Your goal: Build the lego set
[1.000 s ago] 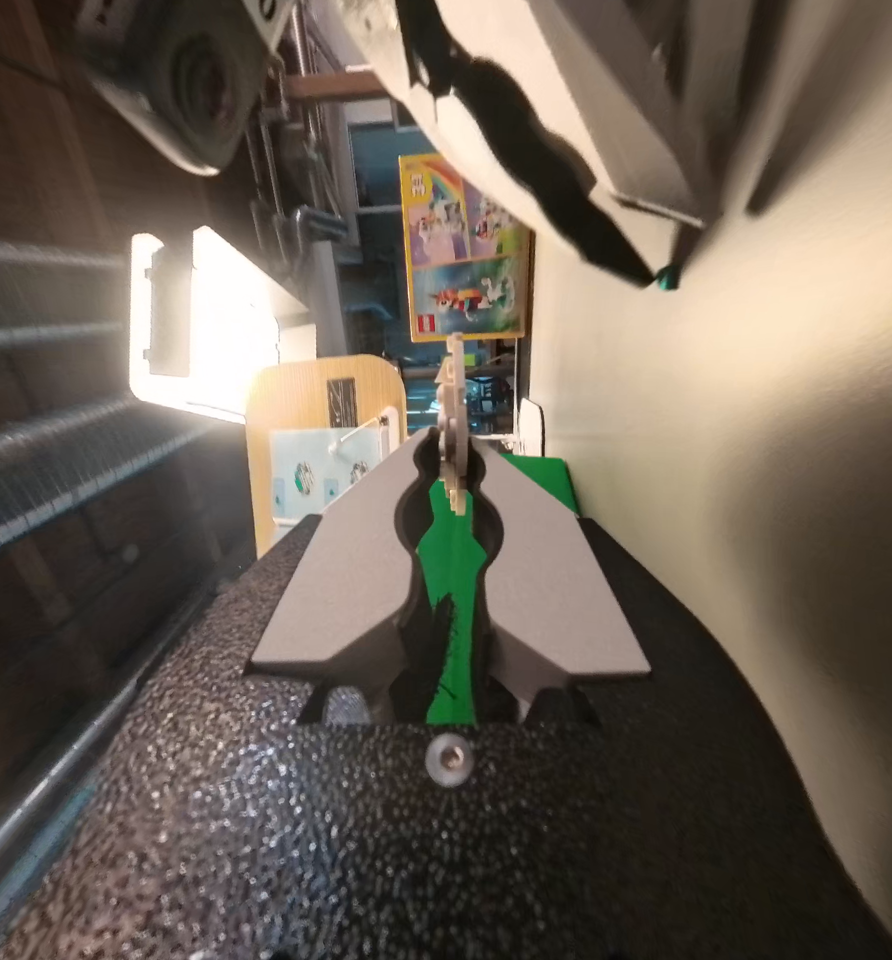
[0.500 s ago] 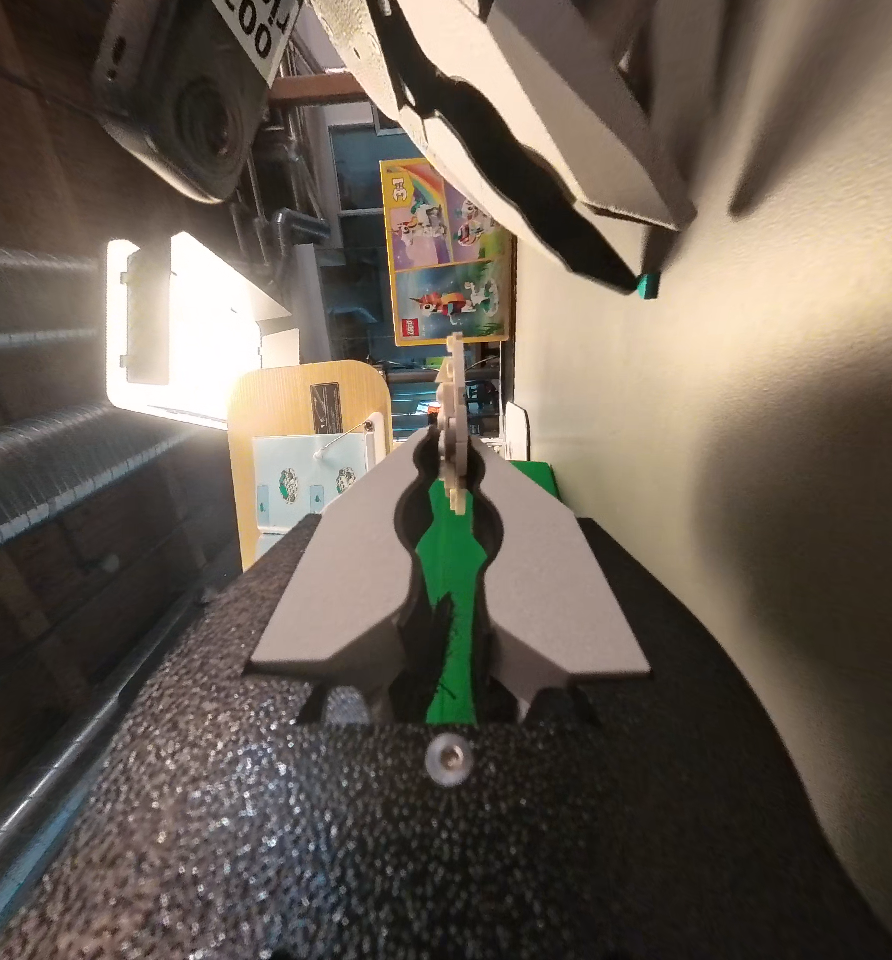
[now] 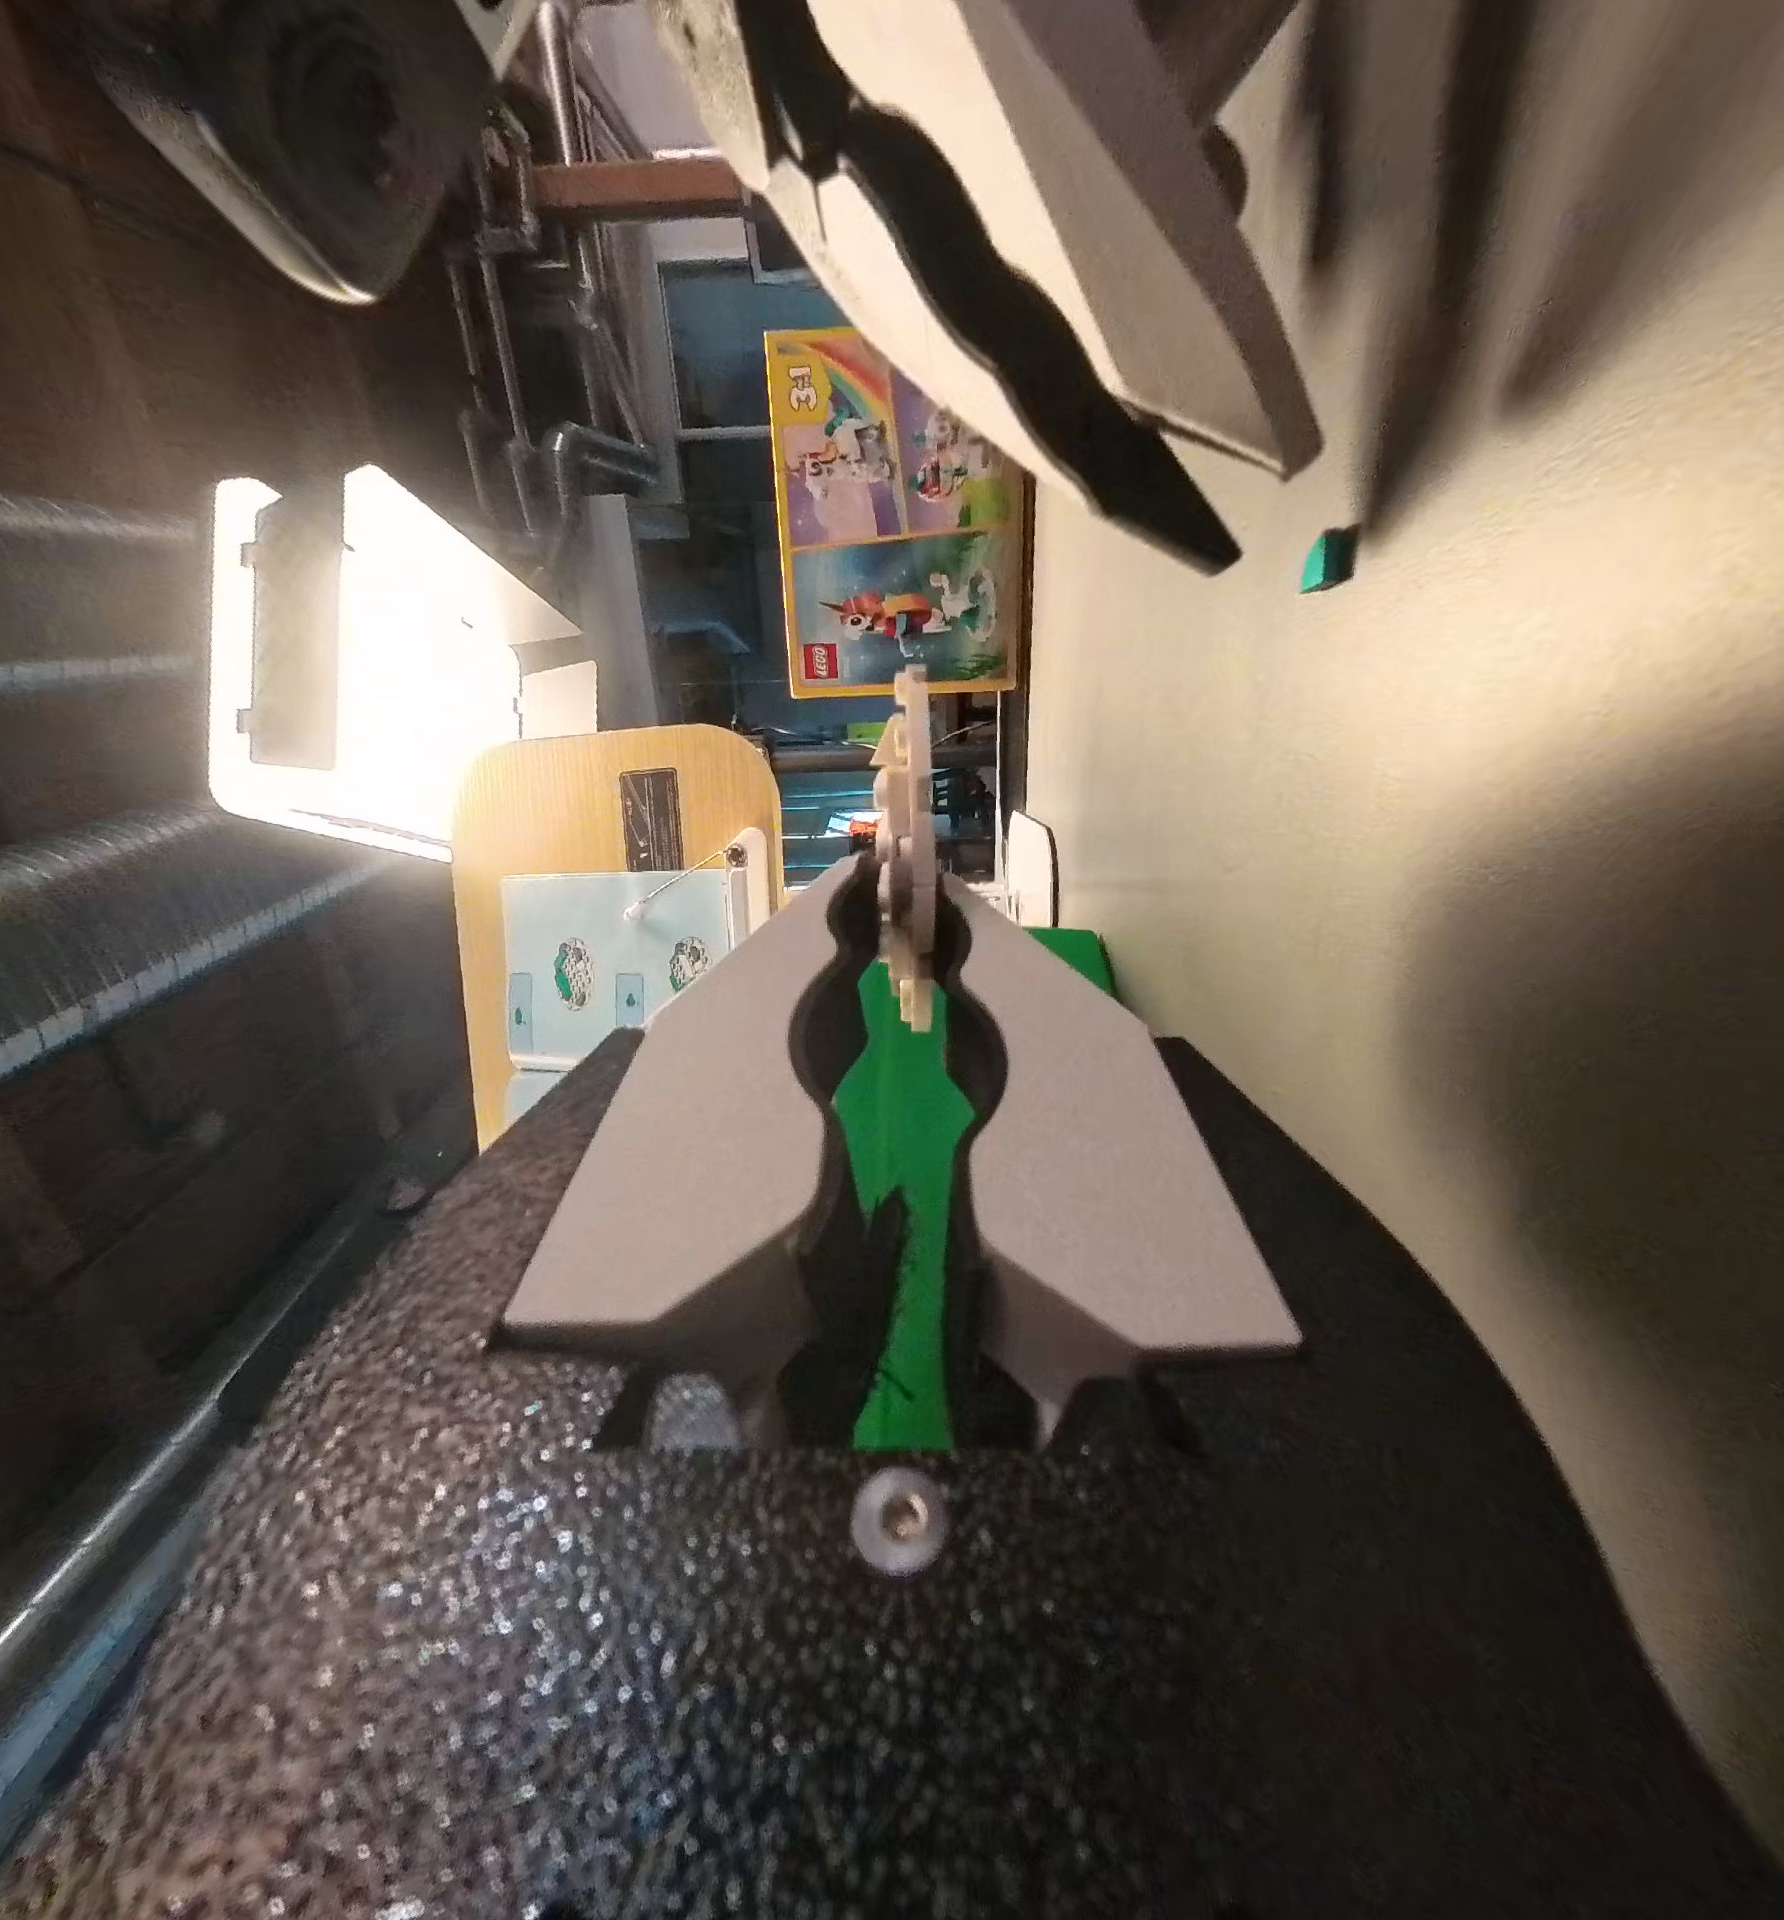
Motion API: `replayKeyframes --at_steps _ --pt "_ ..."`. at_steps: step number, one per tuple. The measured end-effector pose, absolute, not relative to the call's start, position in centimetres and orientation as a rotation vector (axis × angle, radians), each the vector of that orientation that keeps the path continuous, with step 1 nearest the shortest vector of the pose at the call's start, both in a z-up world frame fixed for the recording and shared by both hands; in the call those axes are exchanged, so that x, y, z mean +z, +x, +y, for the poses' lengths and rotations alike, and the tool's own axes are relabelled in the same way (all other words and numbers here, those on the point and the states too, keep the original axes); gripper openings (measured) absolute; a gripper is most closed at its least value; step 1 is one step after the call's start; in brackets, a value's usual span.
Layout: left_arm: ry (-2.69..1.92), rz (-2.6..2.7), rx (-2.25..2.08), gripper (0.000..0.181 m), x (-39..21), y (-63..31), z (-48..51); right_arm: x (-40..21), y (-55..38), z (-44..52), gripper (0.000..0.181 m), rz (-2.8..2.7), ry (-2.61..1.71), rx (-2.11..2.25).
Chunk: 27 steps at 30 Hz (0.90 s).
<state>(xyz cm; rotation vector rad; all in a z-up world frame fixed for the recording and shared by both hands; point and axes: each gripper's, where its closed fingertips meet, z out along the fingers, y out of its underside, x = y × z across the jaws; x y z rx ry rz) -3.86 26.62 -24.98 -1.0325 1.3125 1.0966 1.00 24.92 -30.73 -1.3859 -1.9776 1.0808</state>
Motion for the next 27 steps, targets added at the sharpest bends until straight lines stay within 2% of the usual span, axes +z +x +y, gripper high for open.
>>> replayKeyframes --at_steps 7,27 --pt "-1.032 1.315 1.097 0.006 -24.9 -3.8 26.6 -31.7 0.8 24.8 0.024 -2.051 -1.397 1.031" --pt "-0.987 1.386 1.244 0.006 -25.5 -3.7 26.8 -32.1 0.2 25.8 0.007 -1.996 -1.419 0.901"
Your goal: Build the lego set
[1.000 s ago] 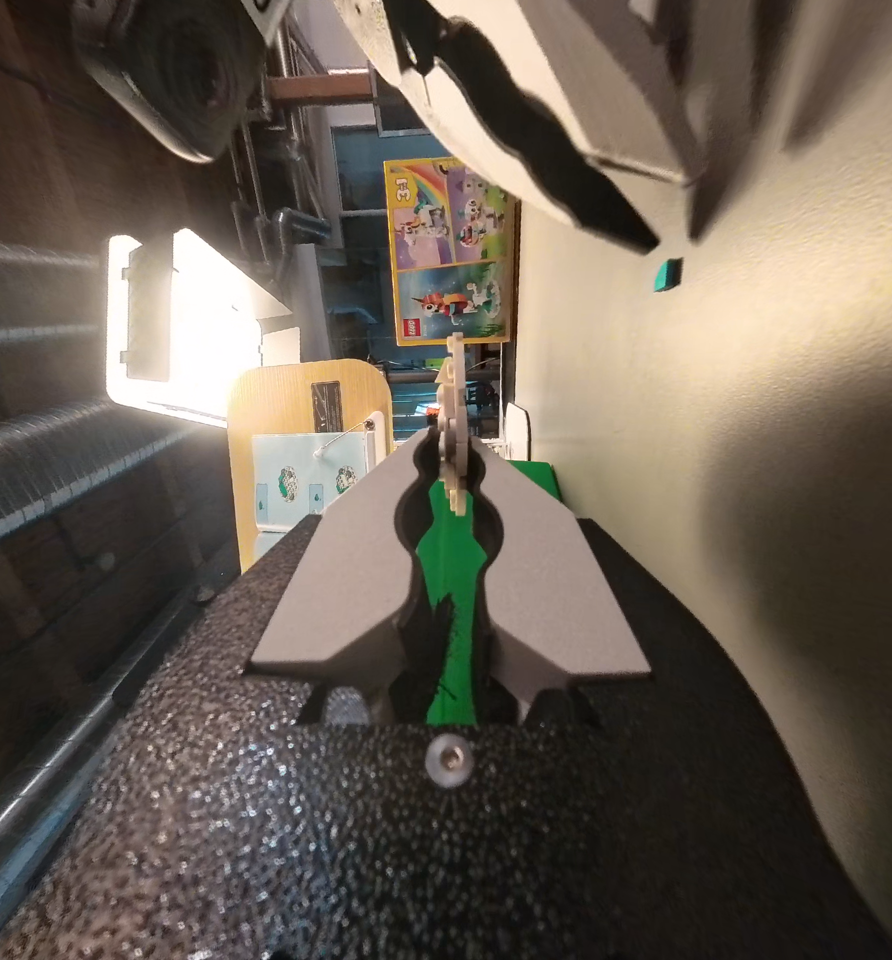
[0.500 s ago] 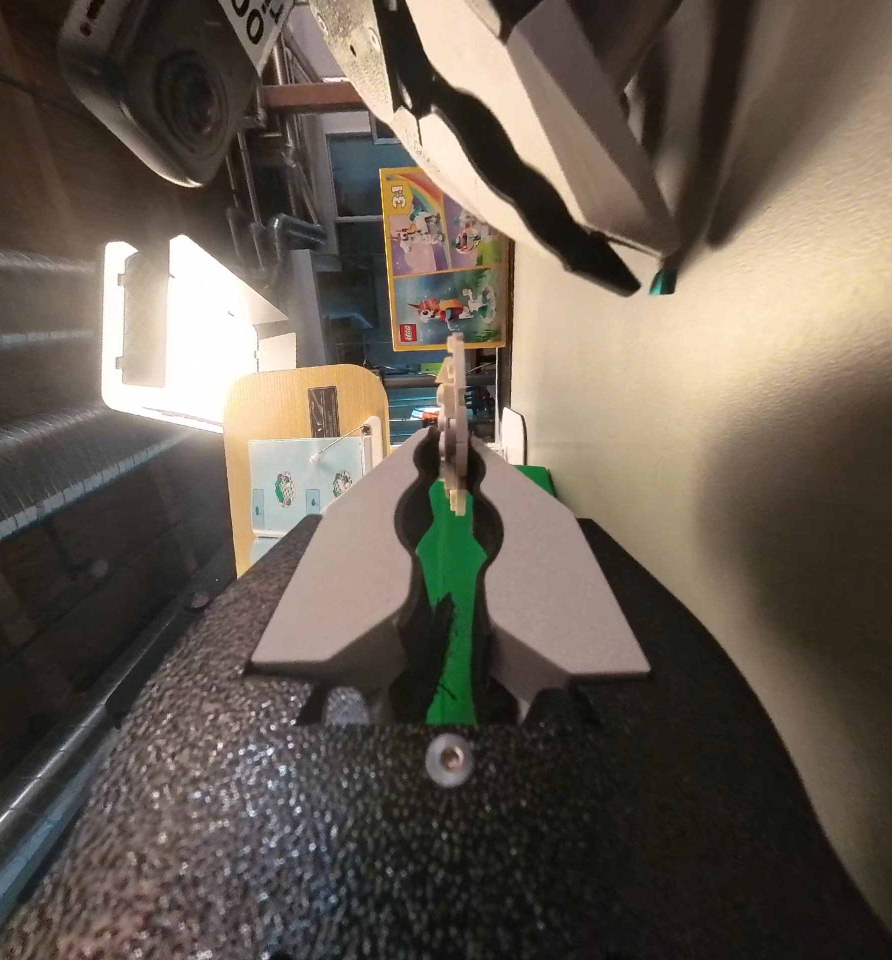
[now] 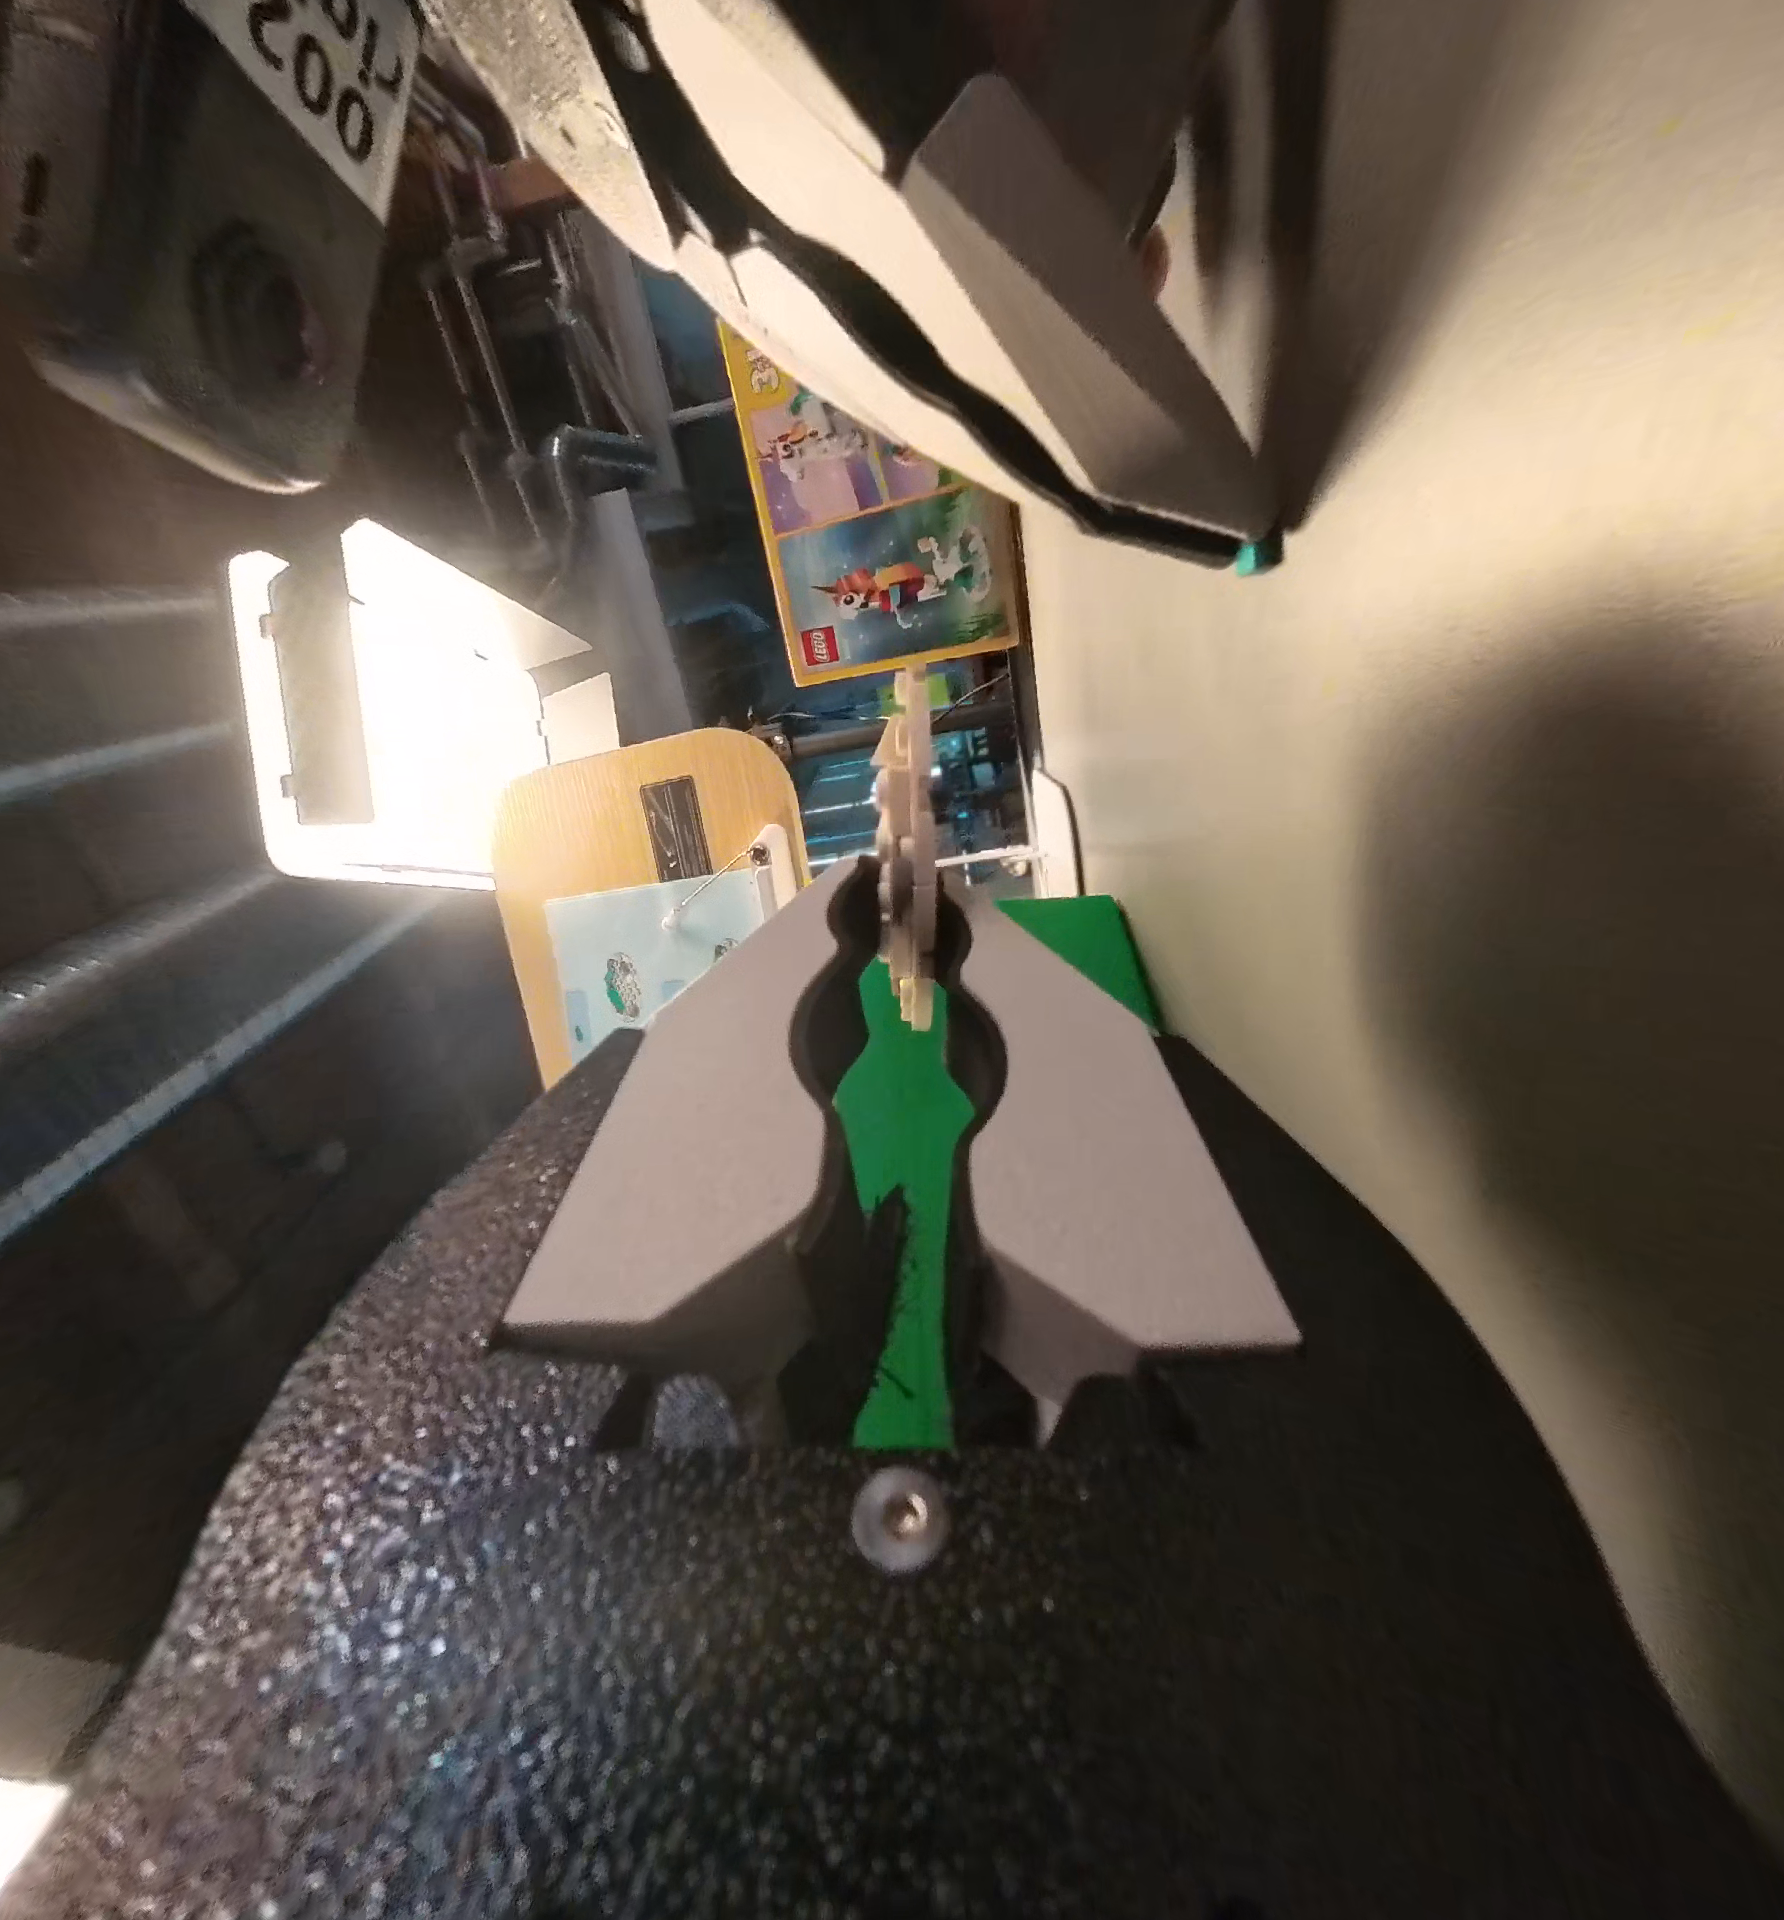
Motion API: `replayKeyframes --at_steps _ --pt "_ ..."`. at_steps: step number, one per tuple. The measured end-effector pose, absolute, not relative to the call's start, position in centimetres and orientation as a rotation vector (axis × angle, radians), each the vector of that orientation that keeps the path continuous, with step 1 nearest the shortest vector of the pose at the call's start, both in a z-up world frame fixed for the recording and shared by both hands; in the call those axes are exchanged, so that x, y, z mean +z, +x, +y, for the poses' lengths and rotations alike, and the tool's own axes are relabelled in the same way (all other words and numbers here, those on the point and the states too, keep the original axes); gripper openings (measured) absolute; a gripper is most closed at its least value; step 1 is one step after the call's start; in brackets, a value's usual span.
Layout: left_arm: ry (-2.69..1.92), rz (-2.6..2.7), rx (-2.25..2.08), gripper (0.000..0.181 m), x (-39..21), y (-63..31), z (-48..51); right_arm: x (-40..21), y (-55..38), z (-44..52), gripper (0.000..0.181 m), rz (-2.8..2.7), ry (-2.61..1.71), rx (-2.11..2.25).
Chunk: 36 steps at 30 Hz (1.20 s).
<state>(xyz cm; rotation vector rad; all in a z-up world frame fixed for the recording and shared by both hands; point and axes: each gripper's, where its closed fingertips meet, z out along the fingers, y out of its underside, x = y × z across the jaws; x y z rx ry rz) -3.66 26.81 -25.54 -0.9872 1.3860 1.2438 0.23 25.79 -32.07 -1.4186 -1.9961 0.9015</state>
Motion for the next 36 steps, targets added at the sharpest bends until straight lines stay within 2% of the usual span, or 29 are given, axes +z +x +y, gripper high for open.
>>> replayKeyframes --at_steps 11,16,20,36 --pt "-1.086 1.363 1.359 0.006 -26.2 -4.2 25.9 -32.1 0.3 25.6 0.002 -1.989 -1.421 0.891" --pt "-1.121 1.340 1.337 0.006 -26.6 -4.2 25.2 -32.1 0.3 25.3 0.018 -2.012 -1.419 0.935" --pt "-1.132 1.339 1.322 0.006 -26.8 -4.2 25.3 -31.9 0.4 24.9 0.020 -2.034 -1.401 0.972" --pt "-1.206 1.284 1.438 0.006 -27.0 -4.4 24.0 -32.1 0.1 24.0 0.006 -2.058 -1.359 0.936"
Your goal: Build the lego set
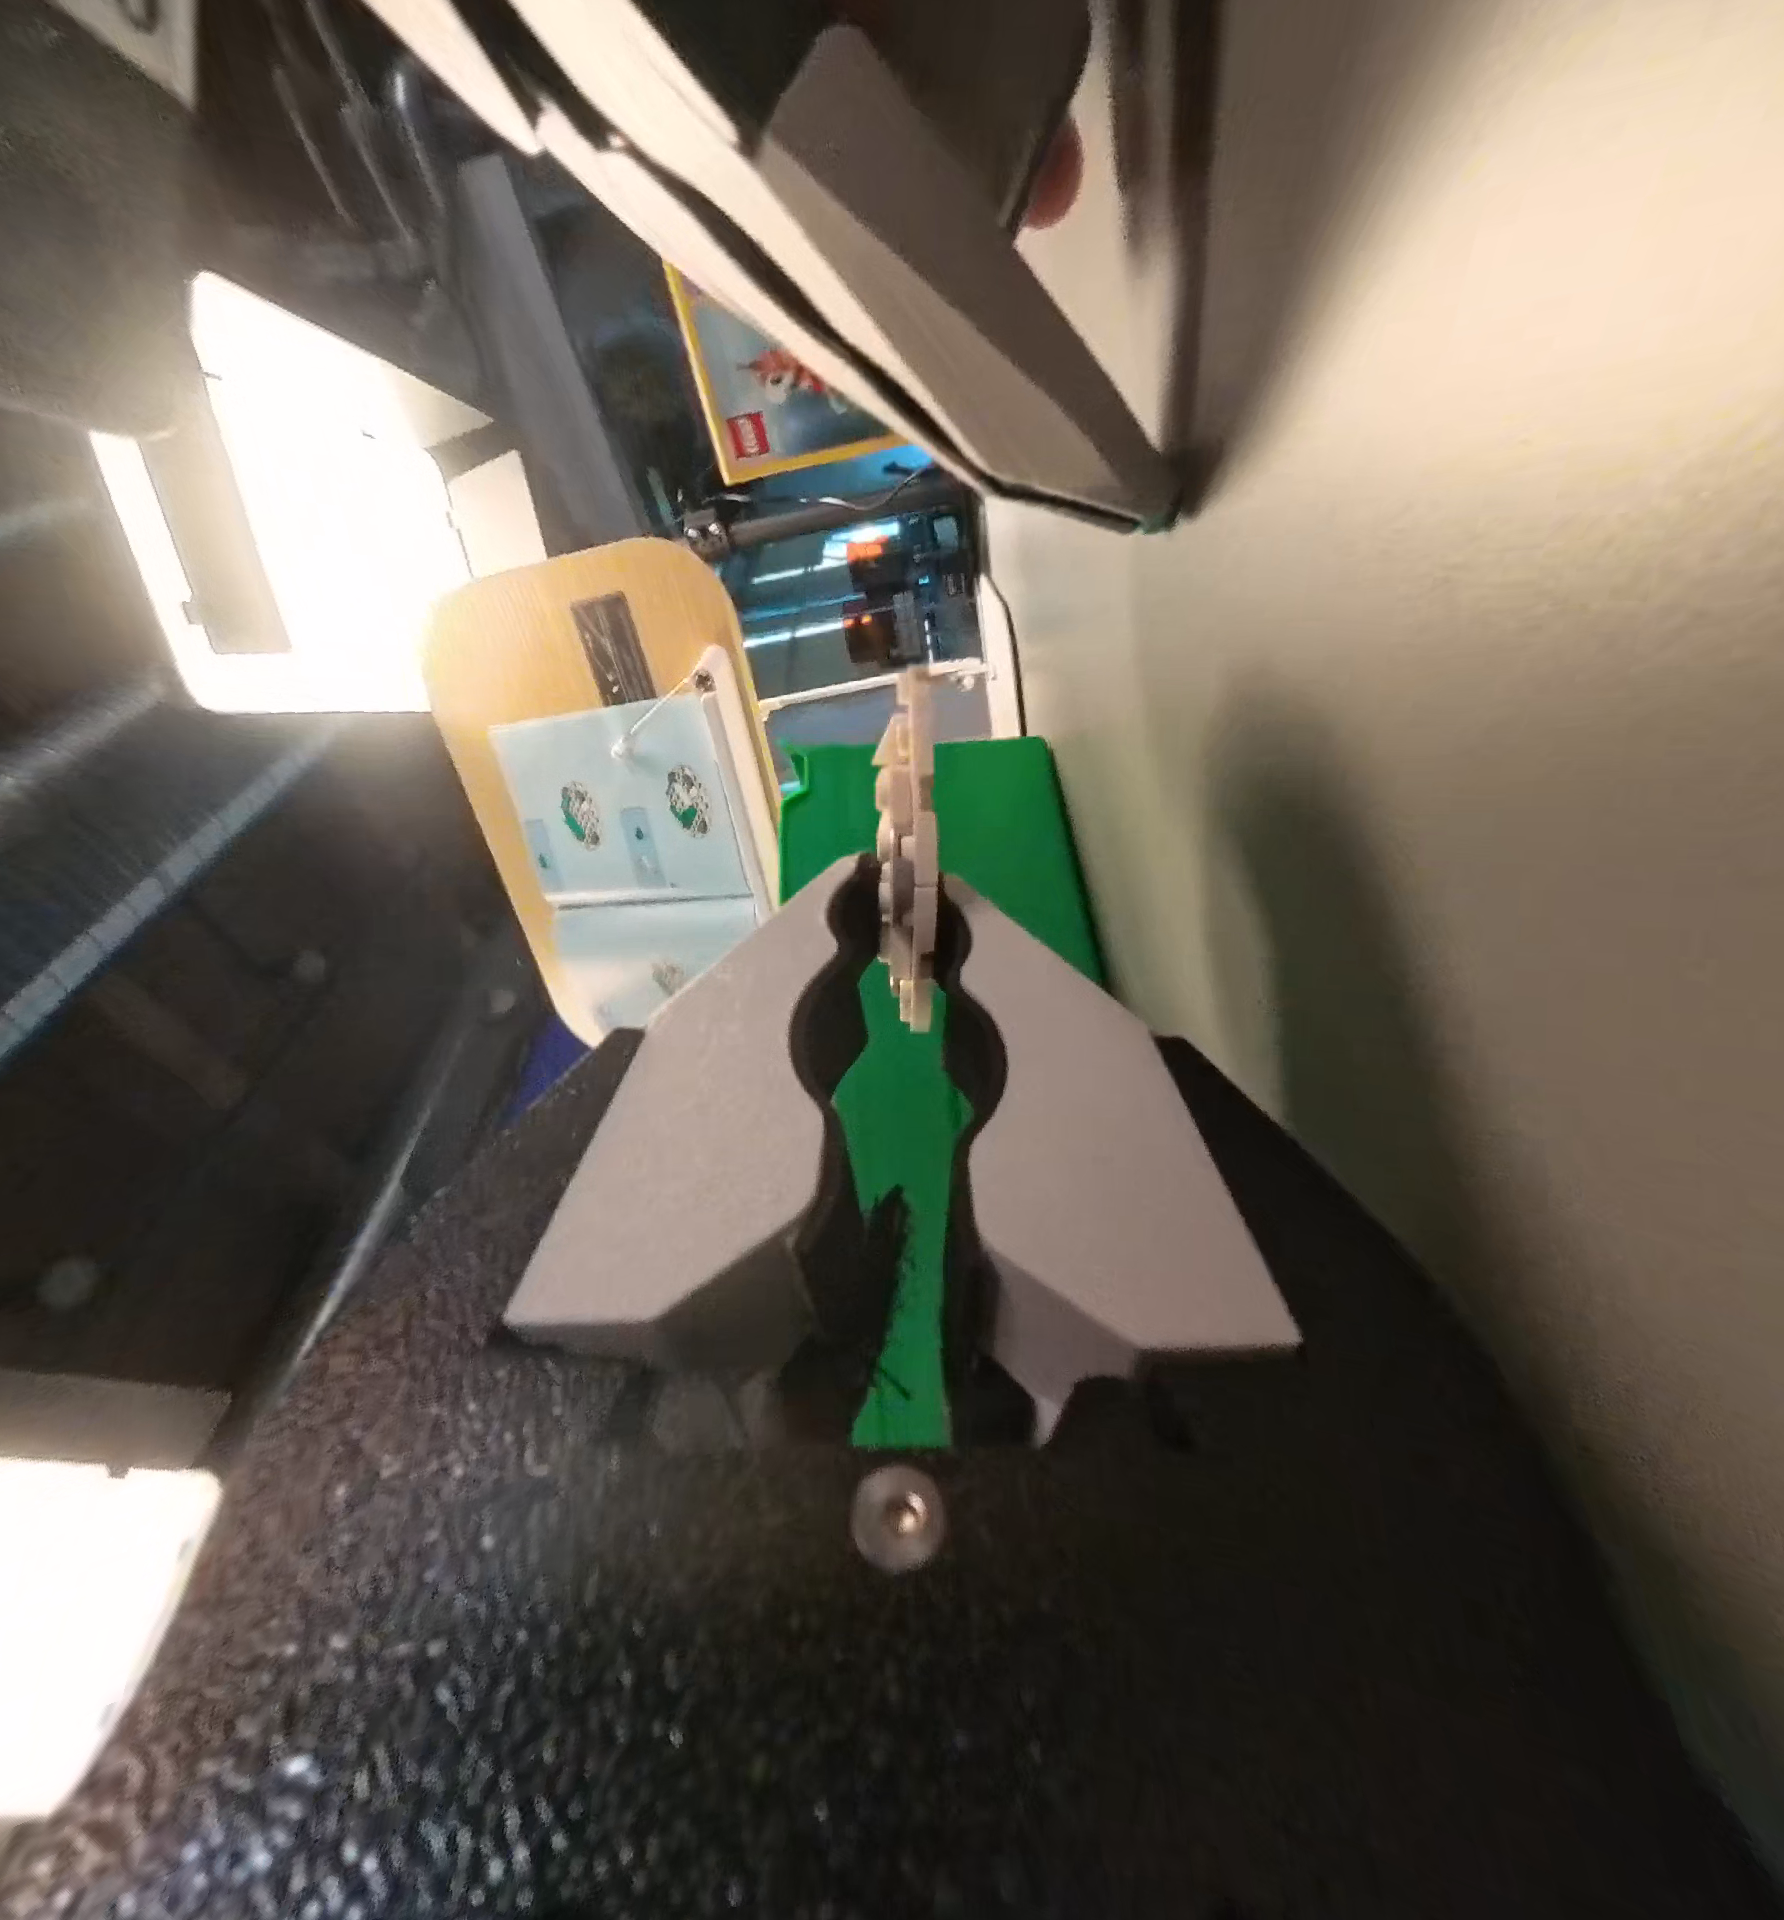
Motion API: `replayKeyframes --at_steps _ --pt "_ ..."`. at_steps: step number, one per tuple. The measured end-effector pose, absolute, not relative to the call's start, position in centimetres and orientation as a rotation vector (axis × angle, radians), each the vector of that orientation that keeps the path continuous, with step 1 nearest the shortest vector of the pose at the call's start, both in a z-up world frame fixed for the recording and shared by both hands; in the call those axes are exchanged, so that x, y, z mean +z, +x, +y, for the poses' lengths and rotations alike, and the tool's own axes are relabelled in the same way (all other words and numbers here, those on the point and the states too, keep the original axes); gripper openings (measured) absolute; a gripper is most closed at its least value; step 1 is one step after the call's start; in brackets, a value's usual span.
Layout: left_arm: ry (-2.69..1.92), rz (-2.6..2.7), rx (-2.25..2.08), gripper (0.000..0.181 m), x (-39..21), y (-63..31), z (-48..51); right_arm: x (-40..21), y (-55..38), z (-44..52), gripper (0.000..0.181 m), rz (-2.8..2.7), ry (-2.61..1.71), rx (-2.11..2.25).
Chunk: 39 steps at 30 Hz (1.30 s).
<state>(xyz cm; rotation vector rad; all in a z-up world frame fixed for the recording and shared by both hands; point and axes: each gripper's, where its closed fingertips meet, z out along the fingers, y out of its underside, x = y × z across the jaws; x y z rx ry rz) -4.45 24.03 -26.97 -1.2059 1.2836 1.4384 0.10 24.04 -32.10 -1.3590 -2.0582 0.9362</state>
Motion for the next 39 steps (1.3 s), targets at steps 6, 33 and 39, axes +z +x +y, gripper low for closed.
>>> replayKeyframes --at_steps 6,33,39 --pt "-1.261 1.153 1.408 0.006 -26.3 -3.7 22.3 -30.3 -0.2 24.5 0.005 -1.935 -1.415 0.962" --pt "-1.157 1.147 1.368 0.006 -25.6 -1.6 21.6 -25.2 -2.3 22.3 0.008 -1.751 -1.473 0.915" --pt "-1.165 1.152 1.357 0.006 -25.7 -1.6 21.6 -24.8 -2.2 22.4 0.016 -1.733 -1.467 0.930"
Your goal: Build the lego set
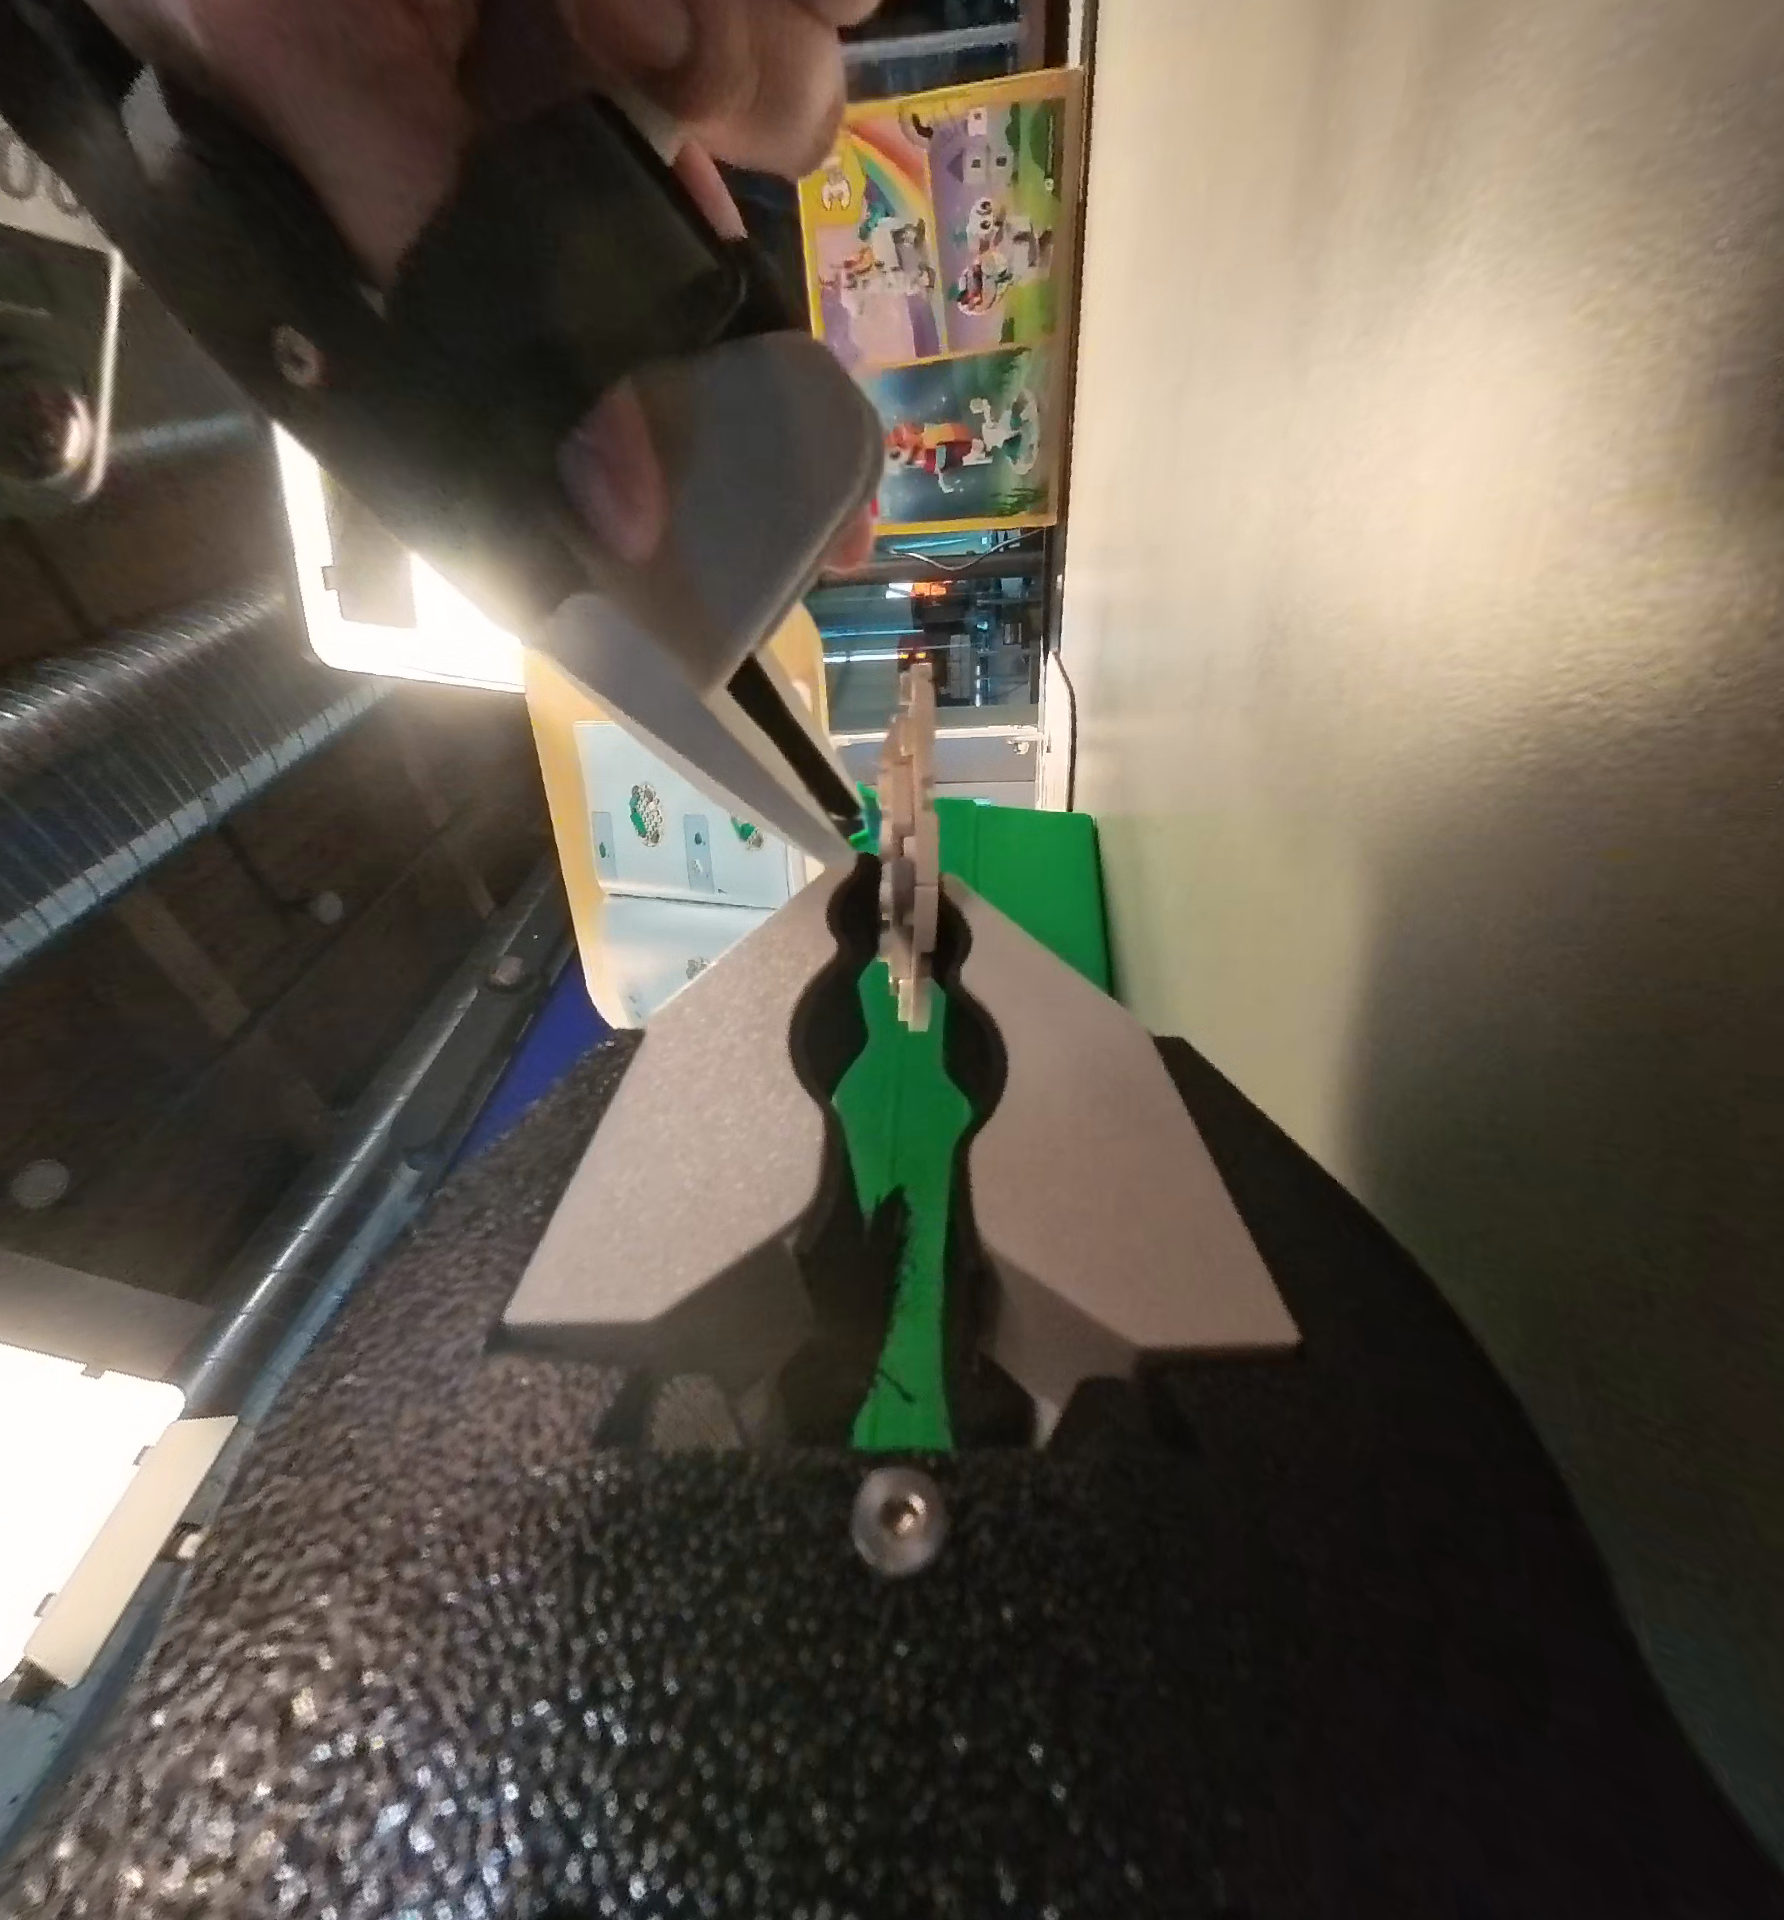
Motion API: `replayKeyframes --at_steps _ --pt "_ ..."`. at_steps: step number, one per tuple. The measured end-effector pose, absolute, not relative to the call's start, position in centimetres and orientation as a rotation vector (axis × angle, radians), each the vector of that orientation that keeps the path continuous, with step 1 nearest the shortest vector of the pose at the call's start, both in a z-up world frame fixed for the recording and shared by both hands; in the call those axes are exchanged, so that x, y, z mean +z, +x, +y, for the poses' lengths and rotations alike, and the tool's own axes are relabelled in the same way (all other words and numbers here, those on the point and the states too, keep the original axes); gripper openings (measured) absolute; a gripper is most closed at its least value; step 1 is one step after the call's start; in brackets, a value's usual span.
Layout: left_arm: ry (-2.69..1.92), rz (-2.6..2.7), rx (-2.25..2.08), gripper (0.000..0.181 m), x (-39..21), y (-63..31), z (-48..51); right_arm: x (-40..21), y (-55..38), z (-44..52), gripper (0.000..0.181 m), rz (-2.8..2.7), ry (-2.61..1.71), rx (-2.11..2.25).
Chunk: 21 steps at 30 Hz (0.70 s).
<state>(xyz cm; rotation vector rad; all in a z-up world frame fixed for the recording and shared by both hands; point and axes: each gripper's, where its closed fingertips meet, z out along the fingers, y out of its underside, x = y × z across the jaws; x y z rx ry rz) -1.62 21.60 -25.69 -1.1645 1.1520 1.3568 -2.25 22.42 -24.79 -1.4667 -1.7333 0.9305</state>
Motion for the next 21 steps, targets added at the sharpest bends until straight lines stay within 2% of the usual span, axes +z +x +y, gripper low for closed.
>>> replayKeyframes --at_steps 3,7,14,19,21 --pt "-1.178 1.145 1.337 0.006 -25.7 -1.7 21.6 -23.3 -1.7 22.7 0.028 -1.721 -1.379 0.940" --pt "-1.197 1.132 1.293 0.006 -25.8 -1.7 21.6 -23.3 0.6 22.0 0.065 -1.873 -1.066 0.753" --pt "-1.200 1.121 1.196 0.006 -25.6 -1.1 21.4 -25.8 0.9 22.3 0.069 -1.819 -0.495 0.075" --pt "-1.176 1.130 1.191 0.006 -25.5 -0.8 21.2 -26.5 -0.4 22.1 0.061 -1.751 -0.326 -0.117" --pt "-1.174 1.144 1.186 0.006 -25.7 -0.6 21.2 -26.5 -0.6 22.1 0.049 -1.740 -0.300 -0.133"
